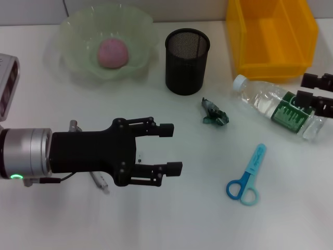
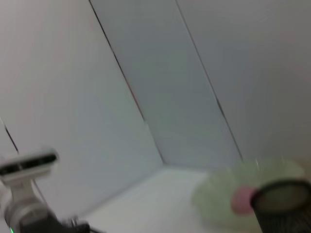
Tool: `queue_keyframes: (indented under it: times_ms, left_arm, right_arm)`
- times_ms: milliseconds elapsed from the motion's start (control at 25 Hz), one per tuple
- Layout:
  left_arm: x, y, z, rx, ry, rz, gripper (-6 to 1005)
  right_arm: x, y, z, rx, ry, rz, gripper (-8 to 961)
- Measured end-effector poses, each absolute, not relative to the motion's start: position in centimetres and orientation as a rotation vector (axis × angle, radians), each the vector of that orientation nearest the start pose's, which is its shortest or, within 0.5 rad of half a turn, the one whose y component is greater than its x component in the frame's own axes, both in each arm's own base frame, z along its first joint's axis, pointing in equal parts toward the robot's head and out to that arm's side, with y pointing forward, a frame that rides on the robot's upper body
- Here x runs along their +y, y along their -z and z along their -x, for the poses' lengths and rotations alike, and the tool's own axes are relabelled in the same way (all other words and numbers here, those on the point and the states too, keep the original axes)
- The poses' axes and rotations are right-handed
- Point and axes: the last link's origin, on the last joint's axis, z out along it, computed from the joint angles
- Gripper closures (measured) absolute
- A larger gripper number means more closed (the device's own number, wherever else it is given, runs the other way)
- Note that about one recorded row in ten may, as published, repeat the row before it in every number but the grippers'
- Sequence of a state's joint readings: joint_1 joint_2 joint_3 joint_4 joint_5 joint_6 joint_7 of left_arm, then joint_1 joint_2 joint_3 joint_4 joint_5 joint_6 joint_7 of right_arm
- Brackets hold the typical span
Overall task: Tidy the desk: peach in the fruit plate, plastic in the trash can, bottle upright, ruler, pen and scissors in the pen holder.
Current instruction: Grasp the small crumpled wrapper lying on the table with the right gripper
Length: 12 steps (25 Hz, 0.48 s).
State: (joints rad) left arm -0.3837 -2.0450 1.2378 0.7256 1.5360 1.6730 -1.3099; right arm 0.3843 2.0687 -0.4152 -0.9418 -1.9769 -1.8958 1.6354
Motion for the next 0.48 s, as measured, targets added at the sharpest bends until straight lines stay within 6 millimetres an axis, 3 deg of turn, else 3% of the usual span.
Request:
queue_keyframes:
  times_ms: [480]
  left_arm:
    - [27.9, 2.6, 22.5, -0.373, 0.995, 2.949, 194]
  right_arm:
    - [30.8, -14.2, -22.7, 0.863, -0.364, 2.580, 164]
